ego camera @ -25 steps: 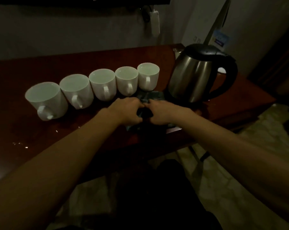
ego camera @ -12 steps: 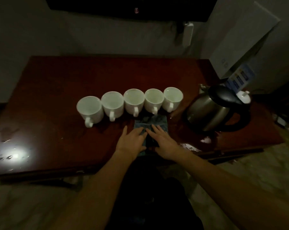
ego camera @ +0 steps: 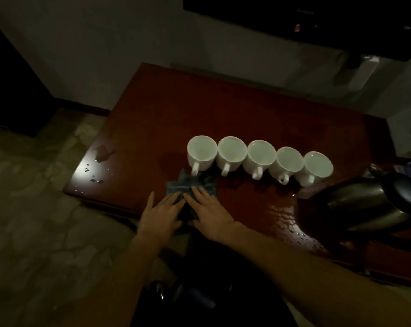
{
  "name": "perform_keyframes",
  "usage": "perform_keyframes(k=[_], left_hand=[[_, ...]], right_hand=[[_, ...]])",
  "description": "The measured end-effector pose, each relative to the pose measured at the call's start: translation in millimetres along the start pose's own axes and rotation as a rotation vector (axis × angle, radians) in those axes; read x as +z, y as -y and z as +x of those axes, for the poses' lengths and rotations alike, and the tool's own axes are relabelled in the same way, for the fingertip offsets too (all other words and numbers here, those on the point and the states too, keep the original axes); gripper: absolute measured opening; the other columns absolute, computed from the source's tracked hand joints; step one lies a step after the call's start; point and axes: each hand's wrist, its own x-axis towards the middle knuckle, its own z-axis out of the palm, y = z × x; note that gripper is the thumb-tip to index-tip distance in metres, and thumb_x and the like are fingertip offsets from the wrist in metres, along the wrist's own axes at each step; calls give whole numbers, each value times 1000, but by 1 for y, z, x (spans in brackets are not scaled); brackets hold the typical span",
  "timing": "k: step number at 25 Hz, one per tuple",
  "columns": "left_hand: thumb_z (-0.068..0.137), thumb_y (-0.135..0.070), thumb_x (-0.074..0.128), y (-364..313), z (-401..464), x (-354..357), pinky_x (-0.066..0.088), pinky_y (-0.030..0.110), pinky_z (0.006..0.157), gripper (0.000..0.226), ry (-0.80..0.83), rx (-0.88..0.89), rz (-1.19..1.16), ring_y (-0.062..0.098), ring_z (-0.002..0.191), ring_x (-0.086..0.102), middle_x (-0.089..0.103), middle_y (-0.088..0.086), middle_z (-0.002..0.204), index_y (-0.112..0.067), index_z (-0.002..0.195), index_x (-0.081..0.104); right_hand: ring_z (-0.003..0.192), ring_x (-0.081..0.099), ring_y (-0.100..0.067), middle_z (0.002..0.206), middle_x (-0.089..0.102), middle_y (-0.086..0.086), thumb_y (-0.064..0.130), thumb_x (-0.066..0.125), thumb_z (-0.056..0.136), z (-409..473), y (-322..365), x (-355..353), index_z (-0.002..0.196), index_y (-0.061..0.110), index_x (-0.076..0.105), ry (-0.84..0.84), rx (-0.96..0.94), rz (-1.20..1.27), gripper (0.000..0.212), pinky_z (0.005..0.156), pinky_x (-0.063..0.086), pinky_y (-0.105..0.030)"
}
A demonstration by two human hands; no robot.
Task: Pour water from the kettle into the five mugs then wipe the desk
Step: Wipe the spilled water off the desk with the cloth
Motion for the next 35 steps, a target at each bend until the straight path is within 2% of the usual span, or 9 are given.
perform_keyframes(k=[6,12,14,17,21,25,29,32,35], left_hand=[[96,-34,54,90,-2,-7,10,49,119,72,51,-89,37,12,148,16,6,-6,163,-29,156,14],[95,-29,55,163,18,-14,16,51,115,66,18,-106,42,14,139,37,19,-11,161,-33,154,23],[92,-21,57,193,23,-15,25,49,113,66,-9,-92,-16,19,133,44,26,-10,158,-33,151,31],[89,-12,61,242,30,-16,39,39,104,68,-53,-97,-68,25,131,47,27,-5,158,-28,150,36],[80,12,66,287,41,-8,40,55,103,65,-170,-75,-312,44,127,49,37,16,151,-5,140,48],[78,13,67,288,43,0,43,52,100,68,-168,-77,-286,42,128,48,38,17,151,-11,139,49],[78,17,66,248,33,5,37,50,102,61,-166,-106,-244,46,130,45,37,20,149,5,136,50],[71,-9,84,208,19,12,47,56,90,62,-176,-56,-60,36,118,59,51,13,142,-14,130,64],[58,-18,93,148,4,13,46,56,80,65,-127,-54,-83,31,107,67,61,11,132,-19,119,71]], right_hand=[[152,-10,-28,167,-7,-7,29,49,102,76,71,-2,159,21,7,14,-45,68,72,121,-1,-50],[152,-12,-28,166,-10,-6,25,53,100,137,115,-9,159,21,4,6,-43,65,76,121,-3,-49],[152,-13,-28,166,-12,-6,23,55,99,160,136,-10,159,20,3,-11,-26,65,80,121,-4,-48],[152,-16,-28,166,-14,-7,21,55,99,196,169,-16,159,20,1,-23,-34,56,82,121,-6,-48],[151,-16,-29,166,-14,-9,21,56,98,230,191,-24,159,19,2,-26,-52,56,81,120,-7,-49],[152,-14,-26,166,-11,-7,23,56,96,230,184,-23,158,20,6,-50,-90,64,80,121,-7,-47],[152,-14,-25,167,-10,-5,23,52,99,198,165,-14,159,21,8,-57,-86,82,74,123,-6,-46],[152,-12,-23,167,-7,-5,29,48,101,153,134,3,159,20,11,-123,-112,110,69,122,-6,-45],[153,-7,-21,167,1,-5,32,44,103,101,93,18,158,21,15,-198,-121,156,64,122,-5,-44]])
